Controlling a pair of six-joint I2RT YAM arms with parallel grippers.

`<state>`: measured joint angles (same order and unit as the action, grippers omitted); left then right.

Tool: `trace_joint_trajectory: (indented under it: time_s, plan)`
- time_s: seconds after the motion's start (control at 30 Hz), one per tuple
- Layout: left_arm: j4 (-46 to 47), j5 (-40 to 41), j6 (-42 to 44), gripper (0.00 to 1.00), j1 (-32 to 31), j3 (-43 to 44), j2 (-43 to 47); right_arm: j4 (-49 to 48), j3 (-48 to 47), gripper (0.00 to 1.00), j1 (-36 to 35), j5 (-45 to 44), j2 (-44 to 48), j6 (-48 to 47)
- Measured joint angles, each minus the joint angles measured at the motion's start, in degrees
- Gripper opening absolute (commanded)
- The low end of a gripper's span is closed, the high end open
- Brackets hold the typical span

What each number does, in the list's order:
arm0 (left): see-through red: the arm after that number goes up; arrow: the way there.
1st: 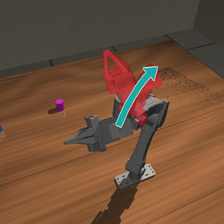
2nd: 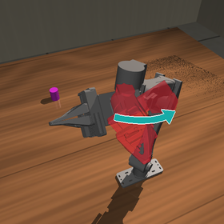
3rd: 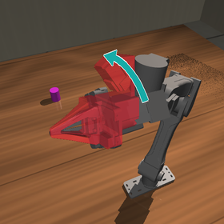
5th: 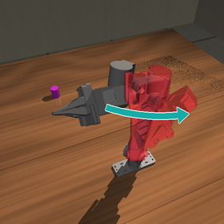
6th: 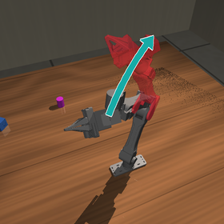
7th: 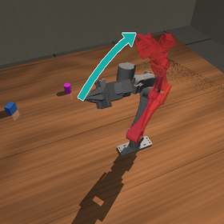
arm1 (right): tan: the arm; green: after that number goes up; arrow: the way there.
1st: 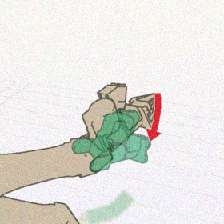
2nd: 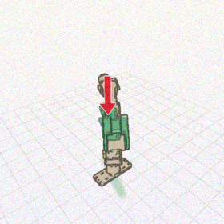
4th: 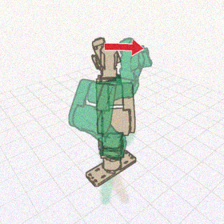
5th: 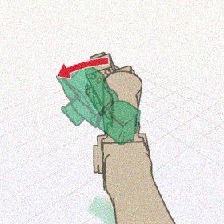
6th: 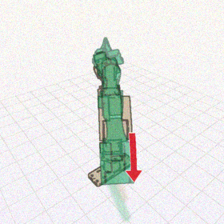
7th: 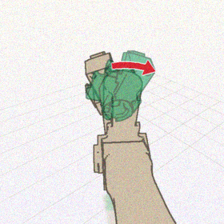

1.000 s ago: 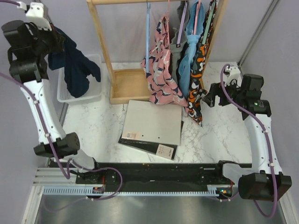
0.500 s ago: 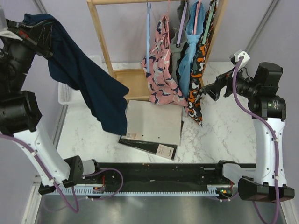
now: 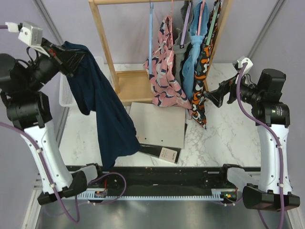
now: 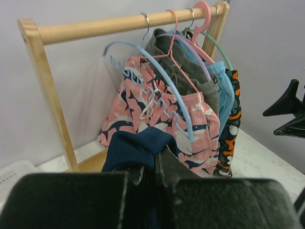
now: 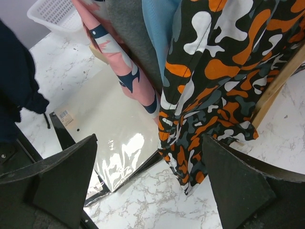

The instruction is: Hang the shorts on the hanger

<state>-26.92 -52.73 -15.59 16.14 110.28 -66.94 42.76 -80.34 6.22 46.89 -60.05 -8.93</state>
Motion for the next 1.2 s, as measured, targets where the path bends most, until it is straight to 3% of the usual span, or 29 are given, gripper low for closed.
trace_joint_trajectory:
  time_s: [0.1, 0.23, 0.33, 0.5, 0.63, 0.73, 0.83, 0.97, 1.03, 1.17, 1.2]
  plan:
    - [-0.7, -0.3, 0.0, 0.02, -2.5, 0.0, -3.4, 0.1, 0.1, 0.98, 0.0, -0.1, -0.3, 0.3]
    - [-3.5, 1.9, 0.3, 0.02, -12.2, 1.7, -6.6, 0.0, 0.4, 0.98, 0.0, -0.2, -0.9, 0.8]
    - [-6.5, 4.3, 0.4, 0.02, -18.5, 8.8, -9.5, 0.0, 0.9, 0.98, 0.0, -0.3, -1.2, 1.2]
    - [-5.9, 5.7, -1.9, 0.02, -20.4, 20.0, -11.4, 0.0, 1.2, 0.98, 0.0, -0.4, -1.3, 1.7]
    - [-4.8, 7.0, -3.5, 0.02, -20.9, 20.9, -10.1, 0.0, 1.2, 0.98, 0.0, -0.5, -1.3, 1.8]
    - [-5.9, 11.1, -3.2, 0.02, -20.9, 16.1, -7.5, 0.0, 1.2, 0.98, 0.0, -0.7, -1.2, 1.9]
    - [-8.5, 18.4, 0.5, 0.02, -20.5, 3.9, -3.4, -0.1, 1.6, 0.98, 0.0, -0.8, -0.9, 1.8]
    - [-9.0, 21.8, 5.1, 0.02, -11.5, -18.8, 0.7, -0.1, 4.6, 0.98, 0.0, -0.9, 1.0, 1.6]
    - [-9.6, 21.8, 7.6, 0.02, -4.1, -28.3, -2.3, 0.0, 6.4, 0.98, 0.0, -0.8, 2.0, 1.6]
    - [-10.0, 23.8, 12.7, 0.02, 1.7, -36.9, -12.2, 0.0, 10.4, 0.98, 0.0, -0.1, 3.1, 1.6]
    - [-10.6, 24.8, 14.1, 0.15, 2.3, -38.0, -14.3, -0.1, 11.6, 0.98, 0.0, 0.2, 3.1, 1.7]
